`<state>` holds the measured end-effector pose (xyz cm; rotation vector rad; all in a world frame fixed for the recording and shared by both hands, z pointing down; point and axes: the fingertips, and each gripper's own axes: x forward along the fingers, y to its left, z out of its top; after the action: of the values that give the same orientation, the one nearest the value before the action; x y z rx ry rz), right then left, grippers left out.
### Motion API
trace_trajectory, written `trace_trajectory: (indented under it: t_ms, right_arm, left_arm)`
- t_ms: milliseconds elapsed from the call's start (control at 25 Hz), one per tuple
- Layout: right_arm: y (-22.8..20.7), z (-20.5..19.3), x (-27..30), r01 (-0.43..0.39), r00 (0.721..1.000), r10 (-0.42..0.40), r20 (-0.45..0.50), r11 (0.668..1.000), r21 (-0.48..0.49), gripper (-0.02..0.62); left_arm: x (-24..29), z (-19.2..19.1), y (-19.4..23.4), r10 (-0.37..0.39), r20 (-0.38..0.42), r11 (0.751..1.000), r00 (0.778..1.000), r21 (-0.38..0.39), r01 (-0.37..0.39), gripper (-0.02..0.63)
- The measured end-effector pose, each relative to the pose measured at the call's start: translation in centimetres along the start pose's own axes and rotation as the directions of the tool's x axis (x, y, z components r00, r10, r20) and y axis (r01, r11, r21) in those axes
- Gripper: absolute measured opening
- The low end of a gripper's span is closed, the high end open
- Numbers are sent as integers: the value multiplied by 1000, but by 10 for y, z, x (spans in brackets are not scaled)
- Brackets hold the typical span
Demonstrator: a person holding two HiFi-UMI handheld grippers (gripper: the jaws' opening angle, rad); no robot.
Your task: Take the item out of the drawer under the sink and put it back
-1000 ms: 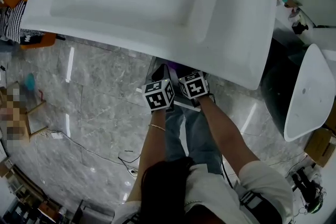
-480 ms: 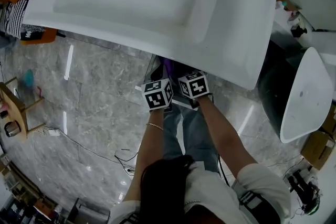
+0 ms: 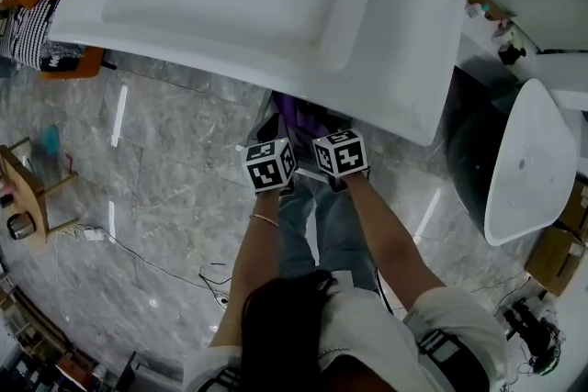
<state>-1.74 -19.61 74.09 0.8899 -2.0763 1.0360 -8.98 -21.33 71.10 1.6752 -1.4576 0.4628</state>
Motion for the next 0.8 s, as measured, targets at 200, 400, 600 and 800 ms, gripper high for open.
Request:
trace_trajectory:
  t_ms: [200, 400, 600, 800]
  right_arm:
    - [11, 15, -29, 13, 998, -15, 68, 1000, 22, 285]
    - [28, 18, -50, 4, 996, -7, 89, 999, 32, 279]
    - [41, 32, -80, 58, 984, -58, 170, 998, 6, 203]
    - [60, 41, -103, 67, 976, -57, 211, 997, -38, 168]
  left_arm:
    - [-21, 6, -4, -13, 21, 1000, 1000, 2, 13, 5]
    - [-46, 16, -14, -36, 51, 999, 998, 36, 35, 5]
    - [-69, 23, -24, -59, 66, 998, 996, 36, 56, 5]
    - [-93, 29, -34, -79, 102, 996, 992, 50, 75, 5]
